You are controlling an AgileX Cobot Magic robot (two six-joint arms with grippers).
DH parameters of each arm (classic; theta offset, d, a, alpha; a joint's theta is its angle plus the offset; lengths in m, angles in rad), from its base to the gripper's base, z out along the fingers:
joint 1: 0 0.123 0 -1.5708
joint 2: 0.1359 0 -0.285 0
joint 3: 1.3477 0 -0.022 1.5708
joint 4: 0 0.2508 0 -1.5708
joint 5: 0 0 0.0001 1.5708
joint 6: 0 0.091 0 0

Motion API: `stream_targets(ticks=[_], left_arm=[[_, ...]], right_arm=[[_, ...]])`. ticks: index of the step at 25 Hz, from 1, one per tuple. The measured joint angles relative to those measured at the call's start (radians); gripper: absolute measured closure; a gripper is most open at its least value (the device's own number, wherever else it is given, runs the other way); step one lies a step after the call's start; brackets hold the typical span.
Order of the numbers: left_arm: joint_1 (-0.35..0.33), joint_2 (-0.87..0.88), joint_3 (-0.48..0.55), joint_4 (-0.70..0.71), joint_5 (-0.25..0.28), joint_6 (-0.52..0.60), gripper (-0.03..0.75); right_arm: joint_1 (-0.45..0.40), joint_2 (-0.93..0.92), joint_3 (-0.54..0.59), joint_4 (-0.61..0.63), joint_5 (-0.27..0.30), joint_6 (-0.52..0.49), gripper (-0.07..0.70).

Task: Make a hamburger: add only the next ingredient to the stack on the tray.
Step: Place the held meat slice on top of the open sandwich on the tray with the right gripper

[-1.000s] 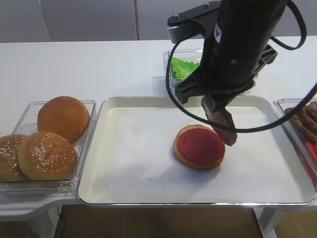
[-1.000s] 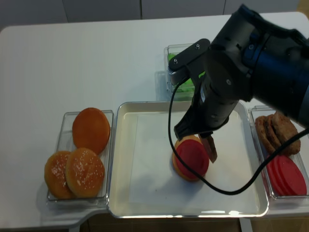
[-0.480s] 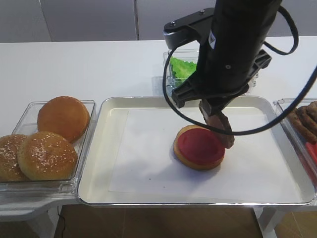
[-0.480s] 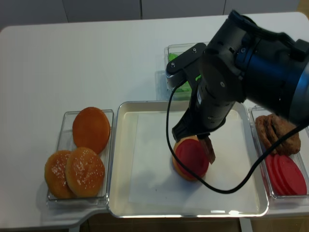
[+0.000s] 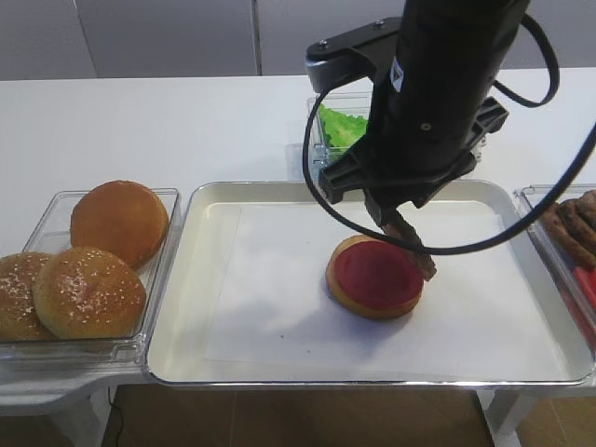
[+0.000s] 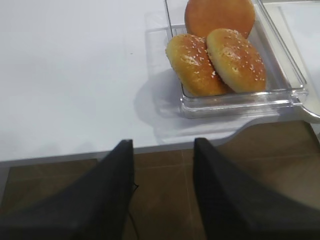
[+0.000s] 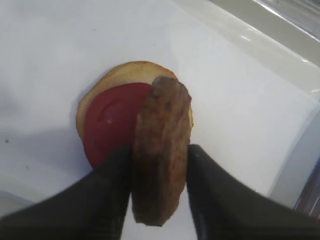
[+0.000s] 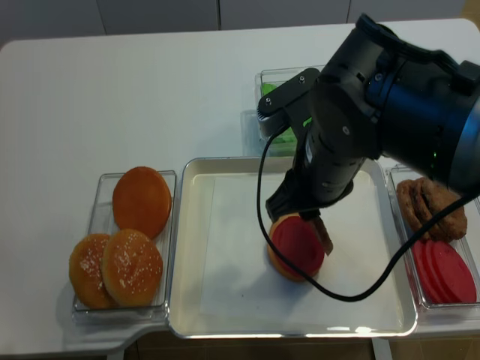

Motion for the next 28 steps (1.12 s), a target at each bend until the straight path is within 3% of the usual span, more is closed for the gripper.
stream_targets(ticks=[16,23,28], left_arm=[[0.000,0.000,0.000,0.000,0.000,0.000,0.416],[0.000,0.000,0.000,0.000,0.000,0.000,0.416],[0.000,0.000,0.000,0.000,0.000,0.000,0.416]], right_arm=[[0.000,0.000,0.000,0.031,0.000,0.000,0.092],[0.000,0.000,0.000,0.035,0.009,-0.002,0.083],[-0.075,-0.032,0.000,0.100,0.017,-0.060,0.105]])
